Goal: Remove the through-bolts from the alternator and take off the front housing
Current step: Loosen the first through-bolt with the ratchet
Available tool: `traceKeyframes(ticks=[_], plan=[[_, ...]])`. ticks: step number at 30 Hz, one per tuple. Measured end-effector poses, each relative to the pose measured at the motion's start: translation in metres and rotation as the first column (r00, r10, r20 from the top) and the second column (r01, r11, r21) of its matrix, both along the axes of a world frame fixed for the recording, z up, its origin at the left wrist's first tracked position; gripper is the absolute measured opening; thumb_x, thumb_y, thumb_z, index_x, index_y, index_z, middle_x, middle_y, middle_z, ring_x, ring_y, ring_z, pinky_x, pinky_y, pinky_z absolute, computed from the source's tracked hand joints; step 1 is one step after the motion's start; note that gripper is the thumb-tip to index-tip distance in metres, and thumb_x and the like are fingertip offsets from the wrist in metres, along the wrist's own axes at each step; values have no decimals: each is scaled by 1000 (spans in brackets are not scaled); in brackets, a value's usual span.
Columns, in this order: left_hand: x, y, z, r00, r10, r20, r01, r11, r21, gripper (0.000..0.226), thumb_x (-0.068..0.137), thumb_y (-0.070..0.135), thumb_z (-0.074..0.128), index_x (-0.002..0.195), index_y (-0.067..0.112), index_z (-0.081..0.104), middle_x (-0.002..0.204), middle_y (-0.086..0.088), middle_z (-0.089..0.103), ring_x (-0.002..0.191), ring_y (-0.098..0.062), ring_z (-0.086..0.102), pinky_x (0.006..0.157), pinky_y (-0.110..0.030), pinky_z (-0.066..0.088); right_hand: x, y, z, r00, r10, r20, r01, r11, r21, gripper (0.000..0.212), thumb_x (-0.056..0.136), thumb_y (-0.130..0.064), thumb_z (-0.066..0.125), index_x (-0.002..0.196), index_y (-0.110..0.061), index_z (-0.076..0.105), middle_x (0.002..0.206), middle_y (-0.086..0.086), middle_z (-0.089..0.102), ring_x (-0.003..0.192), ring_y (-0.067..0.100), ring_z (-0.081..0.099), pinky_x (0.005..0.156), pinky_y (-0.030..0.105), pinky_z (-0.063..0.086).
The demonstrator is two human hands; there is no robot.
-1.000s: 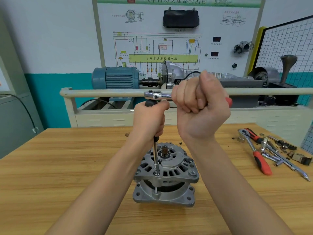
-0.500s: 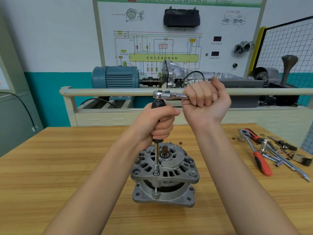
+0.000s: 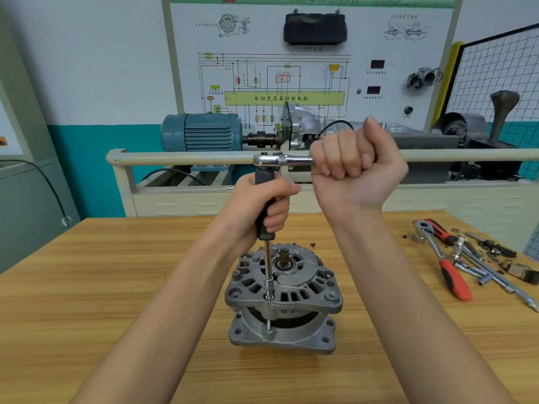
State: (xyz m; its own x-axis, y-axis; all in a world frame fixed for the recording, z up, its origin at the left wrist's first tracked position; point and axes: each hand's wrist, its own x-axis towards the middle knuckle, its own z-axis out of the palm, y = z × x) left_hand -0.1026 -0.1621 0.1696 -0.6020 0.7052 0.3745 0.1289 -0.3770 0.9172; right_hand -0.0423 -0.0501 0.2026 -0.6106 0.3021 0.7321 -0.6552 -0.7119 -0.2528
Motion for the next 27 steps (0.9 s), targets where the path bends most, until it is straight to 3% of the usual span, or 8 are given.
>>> traceKeyframes(ticks=[3,5,8,11,14,17,23,27], plan=[[-3,-3,5,947,-319,27,320,947,-28,34,75,14,61,46,17,43,36,6,32,27,-6,27,32,-12,25,-17,11,-2,931,364,35,-343,901,-265,48,82,-14,42,35,-14,32,32,-5,19,38,9,9,37,21,18],[-3,0,4,943,-330,48,332,942,-53,43,79,13,60,43,18,37,33,7,28,25,-4,24,31,-10,22,-23,15,-6,906,423,14,-390,848,-359,48,82,-13,42,35,-14,30,33,-6,16,38,8,9,36,21,17],[-2,5,1,989,-126,71,131,989,-74,52,84,14,57,41,22,29,33,8,22,25,-5,18,31,-9,18,-17,13,-7,957,285,53,-256,917,-307,48,82,-14,42,35,-15,33,31,-4,23,34,10,12,37,22,20],[2,10,0,995,88,47,-85,995,-55,53,90,8,51,45,23,27,36,7,20,28,-7,15,32,-11,16,-2,1,-5,998,-61,0,61,997,-40,53,88,-11,39,36,-19,36,33,-5,23,34,10,19,40,23,21],[6,14,0,978,206,29,-204,977,-59,55,90,5,51,45,24,26,37,6,18,29,-8,13,34,-12,14,9,-24,-6,895,-408,-182,434,890,138,49,87,-3,36,42,-22,32,37,-6,25,35,9,22,45,25,17],[6,12,0,984,177,-8,-177,982,-61,57,89,4,52,42,25,27,36,7,19,28,-8,14,35,-11,16,12,-32,-7,851,-467,-238,507,850,145,45,85,0,35,46,-19,28,38,-6,26,36,8,23,46,23,18],[-7,-2,2,967,-255,9,255,967,1,33,73,11,64,49,16,43,39,4,33,30,-7,29,34,-14,28,-1,3,0,999,38,10,-38,999,-14,50,85,-14,39,37,-22,29,31,-5,25,38,11,12,39,22,22],[-5,4,2,922,-381,61,382,924,-6,41,76,14,67,45,17,41,34,6,31,25,-3,26,31,-9,23,-19,15,-5,917,398,34,-363,865,-347,48,81,-13,42,35,-15,29,29,-2,23,38,8,8,35,23,17]])
